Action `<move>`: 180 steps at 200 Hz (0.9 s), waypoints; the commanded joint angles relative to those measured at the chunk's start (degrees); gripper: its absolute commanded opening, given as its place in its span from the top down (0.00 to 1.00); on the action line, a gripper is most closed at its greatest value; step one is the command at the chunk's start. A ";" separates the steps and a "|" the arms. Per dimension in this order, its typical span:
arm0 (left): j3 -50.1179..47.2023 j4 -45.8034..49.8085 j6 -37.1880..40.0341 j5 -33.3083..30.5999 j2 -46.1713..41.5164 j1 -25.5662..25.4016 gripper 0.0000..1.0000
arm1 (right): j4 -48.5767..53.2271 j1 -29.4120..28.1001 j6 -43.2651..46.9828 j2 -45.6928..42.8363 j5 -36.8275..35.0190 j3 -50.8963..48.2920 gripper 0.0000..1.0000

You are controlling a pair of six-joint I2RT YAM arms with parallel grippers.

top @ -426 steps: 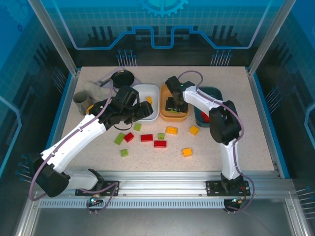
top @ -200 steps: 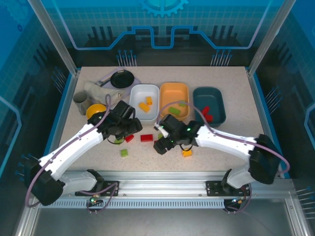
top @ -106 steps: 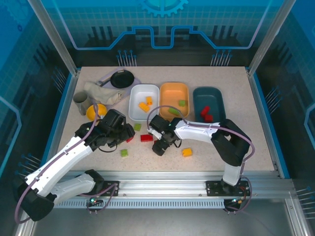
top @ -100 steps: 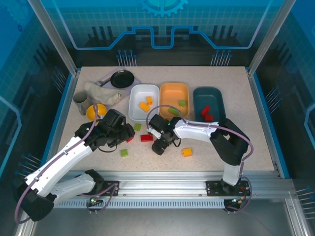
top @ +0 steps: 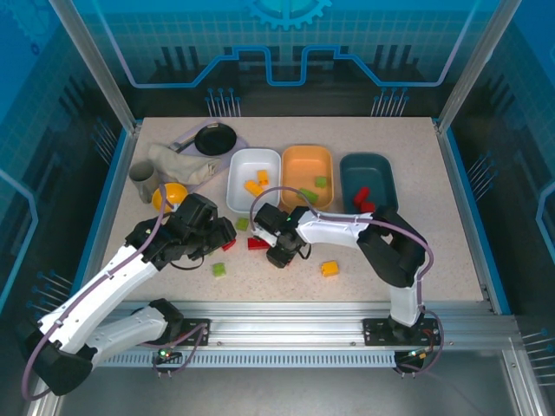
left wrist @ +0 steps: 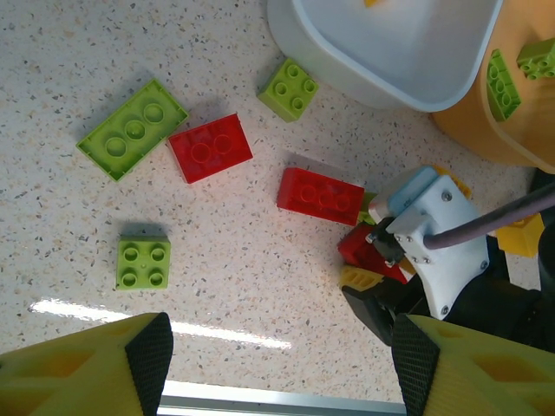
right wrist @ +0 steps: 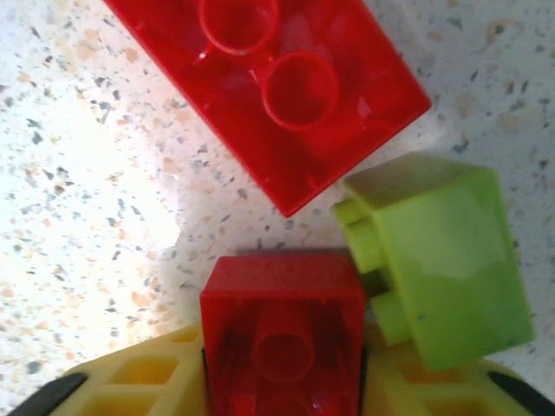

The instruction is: Sort the legos into containers by color

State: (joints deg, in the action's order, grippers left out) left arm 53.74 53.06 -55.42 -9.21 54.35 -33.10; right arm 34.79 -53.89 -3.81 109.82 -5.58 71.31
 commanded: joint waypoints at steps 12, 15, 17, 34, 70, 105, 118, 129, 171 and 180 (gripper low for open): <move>-1.65 -4.83 0.97 3.01 -0.65 0.32 0.29 | 2.97 -0.87 -3.07 -7.01 0.03 -2.19 0.70; -1.76 -5.31 0.94 3.43 -0.65 0.33 0.29 | 3.11 -0.80 -3.39 -7.80 -0.08 -2.24 0.71; -1.78 -5.64 1.06 3.77 -0.65 0.32 0.29 | 3.25 -0.72 -3.63 -8.33 -0.12 -2.23 0.71; -1.71 -7.99 0.92 5.68 -0.39 0.35 0.29 | 4.89 0.82 -5.83 -13.45 -1.00 -2.06 0.72; 0.32 -16.64 0.14 11.79 4.55 0.39 0.29 | 8.44 12.69 -11.26 -23.54 -5.46 -1.70 0.71; 5.55 -26.51 -1.15 19.22 15.44 0.33 0.29 | 11.21 32.22 -16.13 -21.10 -8.38 2.78 0.71; 8.17 -28.55 -1.10 20.80 19.53 0.45 0.29 | 11.58 38.15 -17.14 -17.12 -8.17 5.73 0.71; 10.52 -29.34 -1.06 21.83 22.74 0.47 0.29 | 10.84 41.72 -17.85 -13.40 -6.14 8.78 0.71; 17.90 -25.79 -0.07 20.81 30.93 0.48 0.30 | 14.59 49.06 -21.59 5.46 -0.16 24.98 0.70; 19.19 -23.46 0.08 19.31 32.01 0.42 0.30 | 15.44 49.23 -21.66 8.68 -0.01 28.12 0.70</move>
State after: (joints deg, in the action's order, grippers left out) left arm 69.01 26.17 -55.57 10.39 84.03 -33.10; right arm 45.52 -5.74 -22.55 111.00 -9.17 91.98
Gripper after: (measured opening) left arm 0.705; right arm 0.328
